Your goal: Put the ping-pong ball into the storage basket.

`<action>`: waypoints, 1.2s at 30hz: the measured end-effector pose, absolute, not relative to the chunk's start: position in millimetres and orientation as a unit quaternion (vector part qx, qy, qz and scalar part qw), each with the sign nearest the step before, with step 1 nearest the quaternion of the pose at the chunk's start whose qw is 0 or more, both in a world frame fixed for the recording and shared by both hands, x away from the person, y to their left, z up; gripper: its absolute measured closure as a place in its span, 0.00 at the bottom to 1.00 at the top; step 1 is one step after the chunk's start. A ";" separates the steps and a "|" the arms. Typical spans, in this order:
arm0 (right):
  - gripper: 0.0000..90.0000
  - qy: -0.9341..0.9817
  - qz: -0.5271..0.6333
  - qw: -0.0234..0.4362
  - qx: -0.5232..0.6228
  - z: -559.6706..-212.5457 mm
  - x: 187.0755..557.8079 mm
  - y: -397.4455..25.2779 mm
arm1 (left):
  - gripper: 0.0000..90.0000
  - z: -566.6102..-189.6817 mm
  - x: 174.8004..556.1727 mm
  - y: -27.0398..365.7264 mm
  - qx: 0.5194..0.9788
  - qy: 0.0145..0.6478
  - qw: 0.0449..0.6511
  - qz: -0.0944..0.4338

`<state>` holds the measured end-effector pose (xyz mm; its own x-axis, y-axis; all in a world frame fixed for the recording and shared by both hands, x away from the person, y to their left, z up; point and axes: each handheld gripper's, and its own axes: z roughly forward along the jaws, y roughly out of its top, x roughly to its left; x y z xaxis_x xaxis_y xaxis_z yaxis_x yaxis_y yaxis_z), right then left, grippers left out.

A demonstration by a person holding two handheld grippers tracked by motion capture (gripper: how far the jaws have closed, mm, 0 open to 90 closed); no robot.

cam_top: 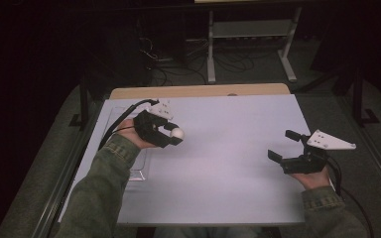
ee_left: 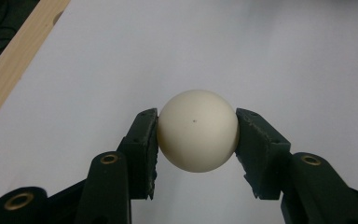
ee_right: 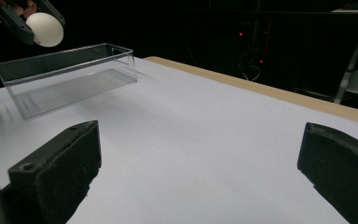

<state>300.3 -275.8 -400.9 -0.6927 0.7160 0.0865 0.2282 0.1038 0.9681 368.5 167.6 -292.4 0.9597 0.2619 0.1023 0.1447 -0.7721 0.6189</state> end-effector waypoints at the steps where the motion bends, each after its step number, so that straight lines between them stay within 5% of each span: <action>1: 0.00 0.712 0.582 0.210 0.332 -400.9 300.2 -275.7 | 0.57 -292.4 368.5 167.6 0.937 0.108 0.320 0.092; 36: 0.00 0.712 0.581 0.212 0.332 -400.3 298.5 -275.6 | 0.56 -271.4 359.8 208.5 0.959 0.124 0.241 0.077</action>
